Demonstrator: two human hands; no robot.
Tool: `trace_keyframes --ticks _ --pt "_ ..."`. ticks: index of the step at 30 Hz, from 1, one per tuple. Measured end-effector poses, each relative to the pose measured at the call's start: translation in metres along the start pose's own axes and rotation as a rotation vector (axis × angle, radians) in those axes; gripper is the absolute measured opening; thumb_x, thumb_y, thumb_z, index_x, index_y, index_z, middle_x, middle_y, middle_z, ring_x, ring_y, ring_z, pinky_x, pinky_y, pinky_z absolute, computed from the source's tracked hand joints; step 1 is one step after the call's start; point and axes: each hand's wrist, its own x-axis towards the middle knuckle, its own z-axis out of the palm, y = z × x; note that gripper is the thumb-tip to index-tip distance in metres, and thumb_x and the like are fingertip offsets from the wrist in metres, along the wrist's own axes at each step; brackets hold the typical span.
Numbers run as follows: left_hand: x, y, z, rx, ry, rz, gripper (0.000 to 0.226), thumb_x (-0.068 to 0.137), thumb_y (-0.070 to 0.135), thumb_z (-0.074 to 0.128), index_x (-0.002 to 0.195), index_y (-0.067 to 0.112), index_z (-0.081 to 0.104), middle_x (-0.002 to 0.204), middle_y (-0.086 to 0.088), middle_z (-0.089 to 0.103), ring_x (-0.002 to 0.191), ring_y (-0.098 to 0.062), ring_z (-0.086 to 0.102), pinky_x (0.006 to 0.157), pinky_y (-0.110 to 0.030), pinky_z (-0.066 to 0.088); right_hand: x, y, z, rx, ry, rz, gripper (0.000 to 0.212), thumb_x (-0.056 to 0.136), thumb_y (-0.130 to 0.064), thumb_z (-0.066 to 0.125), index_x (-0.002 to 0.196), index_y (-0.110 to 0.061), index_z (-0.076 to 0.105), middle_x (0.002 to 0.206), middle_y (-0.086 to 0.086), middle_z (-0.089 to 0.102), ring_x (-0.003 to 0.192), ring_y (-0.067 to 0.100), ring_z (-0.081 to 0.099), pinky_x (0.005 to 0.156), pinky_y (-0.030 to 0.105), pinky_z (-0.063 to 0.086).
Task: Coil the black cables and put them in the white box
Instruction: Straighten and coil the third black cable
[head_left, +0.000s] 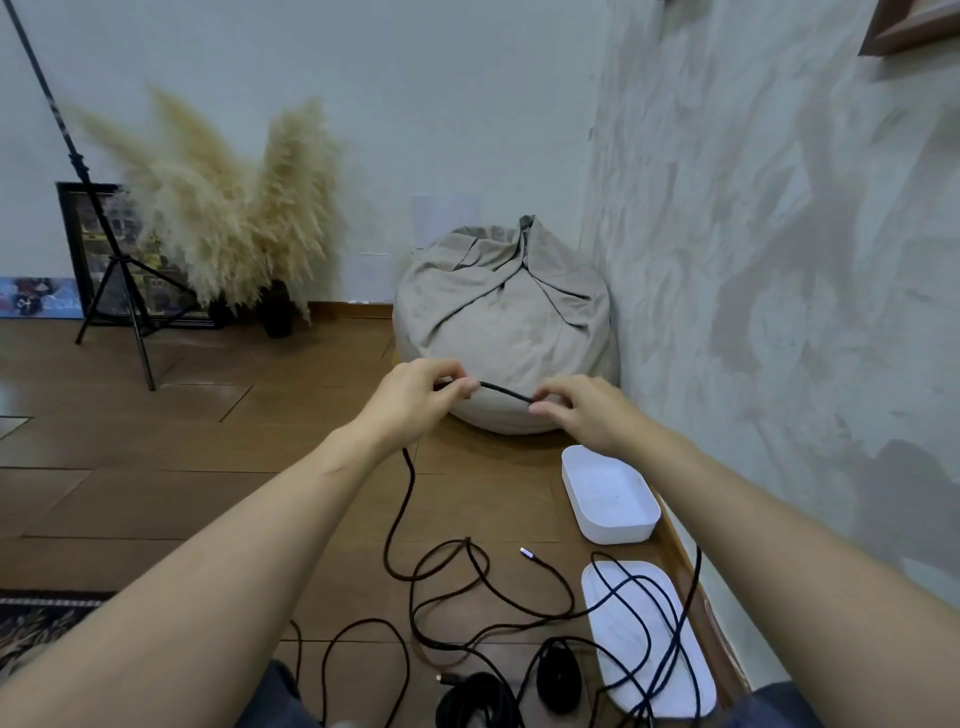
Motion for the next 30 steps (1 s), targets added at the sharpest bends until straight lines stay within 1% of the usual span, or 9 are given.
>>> trace_keyframes --ticks 4,7,10,13,15,19,23,27,30 --pt "-0.006 -0.018 -0.012 0.045 0.007 -0.079 0.03 0.097 0.051 0.061 0.074 0.034 0.067 0.058 0.012 0.058 0.057 -0.002 0.052 0.056 -0.024 0.037 -0.005 0.021 -0.005 -0.012 0.08 0.1 0.018 0.099 -0.043 0.055 0.096 -0.032 0.069 0.076 -0.012 0.06 0.079 0.016 0.057 0.069 0.035 0.043" --pt "-0.004 -0.014 -0.01 0.053 0.014 -0.046 0.029 0.098 0.053 0.058 0.079 0.033 0.068 0.067 0.005 0.065 0.065 -0.011 0.059 0.059 -0.03 0.044 -0.004 0.02 -0.001 -0.024 0.048 0.1 0.018 0.098 -0.042 0.055 0.106 -0.029 0.066 0.084 -0.012 0.063 0.087 0.02 0.059 0.073 0.035 0.044" --pt "-0.003 0.002 0.001 0.023 -0.029 0.009 0.028 0.098 0.054 0.058 0.08 0.033 0.067 0.07 0.001 0.065 0.069 -0.018 0.059 0.063 -0.035 0.046 0.0 0.006 0.002 0.147 0.012 0.076 0.026 0.092 -0.05 0.062 0.113 -0.035 0.066 0.098 -0.004 0.068 0.094 0.017 0.06 0.081 0.037 0.05" --pt "-0.002 0.008 0.003 0.043 -0.067 0.011 0.029 0.098 0.052 0.059 0.079 0.032 0.066 0.065 0.006 0.058 0.063 -0.011 0.052 0.06 -0.032 0.04 0.0 -0.003 -0.002 0.225 0.034 0.034 0.019 0.093 -0.048 0.063 0.092 -0.033 0.074 0.069 -0.013 0.062 0.071 0.006 0.054 0.067 0.031 0.043" --pt "-0.002 -0.001 -0.002 0.071 -0.037 -0.03 0.033 0.097 0.054 0.059 0.077 0.029 0.067 0.066 0.005 0.06 0.063 -0.012 0.053 0.06 -0.033 0.041 -0.001 0.001 -0.006 0.179 0.095 0.066 0.021 0.096 -0.044 0.06 0.085 -0.032 0.074 0.061 -0.014 0.056 0.066 0.007 0.052 0.061 0.03 0.037" --pt "-0.006 -0.017 -0.013 0.142 0.085 -0.098 0.041 0.096 0.057 0.058 0.073 0.024 0.063 0.063 0.003 0.06 0.063 -0.018 0.056 0.06 -0.036 0.044 -0.005 0.024 -0.01 0.087 0.176 0.167 0.017 0.094 -0.047 0.058 0.082 -0.037 0.066 0.074 -0.015 0.063 0.082 0.017 0.06 0.062 0.031 0.039" --pt "-0.004 -0.002 -0.01 0.136 0.02 -0.019 0.036 0.097 0.054 0.058 0.07 0.03 0.059 0.06 0.006 0.054 0.059 -0.012 0.048 0.057 -0.033 0.038 -0.002 0.012 -0.005 0.191 0.116 0.082 0.025 0.087 -0.062 0.057 0.089 -0.038 0.063 0.085 -0.007 0.068 0.083 0.013 0.061 0.073 0.037 0.048" --pt "-0.005 -0.017 -0.015 0.163 0.021 -0.061 0.036 0.095 0.058 0.059 0.076 0.028 0.067 0.064 0.006 0.06 0.064 -0.013 0.055 0.063 -0.036 0.045 -0.004 0.009 -0.009 0.149 0.102 0.048 0.028 0.098 -0.048 0.053 0.086 -0.031 0.071 0.082 -0.008 0.069 0.084 0.016 0.061 0.077 0.038 0.048" --pt "-0.009 -0.037 -0.024 0.142 0.039 -0.134 0.03 0.095 0.056 0.059 0.081 0.033 0.07 0.078 0.008 0.07 0.08 -0.014 0.063 0.075 -0.039 0.054 -0.012 0.027 -0.013 0.017 0.064 0.126 0.026 0.098 -0.046 0.056 0.076 -0.035 0.064 0.076 -0.01 0.065 0.08 0.017 0.059 0.071 0.036 0.045"
